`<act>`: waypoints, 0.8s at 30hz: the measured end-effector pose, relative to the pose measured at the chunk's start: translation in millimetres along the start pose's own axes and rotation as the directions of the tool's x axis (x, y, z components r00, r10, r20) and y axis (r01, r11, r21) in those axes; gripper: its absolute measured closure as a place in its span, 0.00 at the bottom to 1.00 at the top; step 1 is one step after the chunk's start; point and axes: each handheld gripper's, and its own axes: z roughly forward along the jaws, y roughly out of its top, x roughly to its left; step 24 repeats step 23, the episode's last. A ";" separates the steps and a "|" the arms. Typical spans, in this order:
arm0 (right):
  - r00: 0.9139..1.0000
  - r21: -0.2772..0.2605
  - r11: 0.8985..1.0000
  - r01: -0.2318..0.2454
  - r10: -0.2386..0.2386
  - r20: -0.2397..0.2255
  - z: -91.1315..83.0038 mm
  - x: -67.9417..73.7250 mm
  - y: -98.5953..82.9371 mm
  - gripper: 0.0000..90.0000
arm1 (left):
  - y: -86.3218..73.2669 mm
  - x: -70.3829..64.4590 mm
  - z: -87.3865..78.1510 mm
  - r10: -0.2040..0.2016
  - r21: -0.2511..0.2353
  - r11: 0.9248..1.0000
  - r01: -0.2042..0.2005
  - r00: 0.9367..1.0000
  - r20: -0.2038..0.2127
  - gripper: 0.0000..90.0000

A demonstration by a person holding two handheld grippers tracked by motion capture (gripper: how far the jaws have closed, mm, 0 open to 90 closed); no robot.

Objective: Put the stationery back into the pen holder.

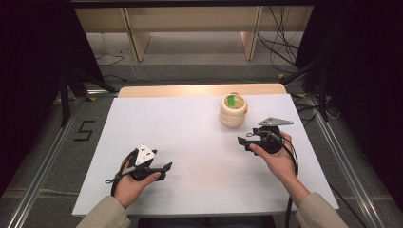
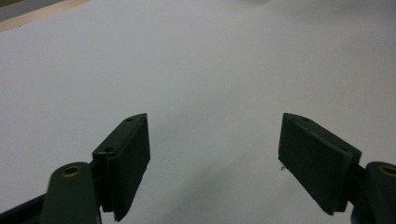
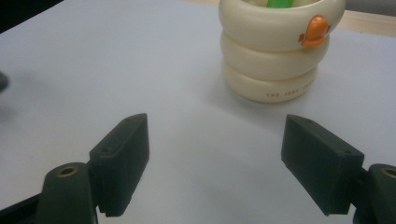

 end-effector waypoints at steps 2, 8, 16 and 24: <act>1.000 0.004 1.000 0.004 -0.004 -0.006 -1.9 0.6 -3.3 0.27 | 0.1 -0.1 -0.1 0.000 0.000 1.000 0.000 1.000 0.000 0.28; 0.999 0.014 1.000 -0.005 0.006 -0.043 -8.1 1.4 -13.0 0.26 | -0.4 -0.6 0.3 0.001 0.000 1.000 -0.001 1.000 0.000 0.28; 0.994 0.017 1.000 0.013 -0.011 -0.105 -18.5 5.8 -32.2 0.27 | -0.5 -3.7 0.1 0.003 0.000 1.000 -0.003 1.000 0.009 0.28; 0.991 0.043 0.999 0.009 -0.003 -0.135 -22.3 9.8 -52.0 0.26 | 1.9 -12.0 0.8 0.003 -0.004 1.000 -0.003 0.999 0.048 0.27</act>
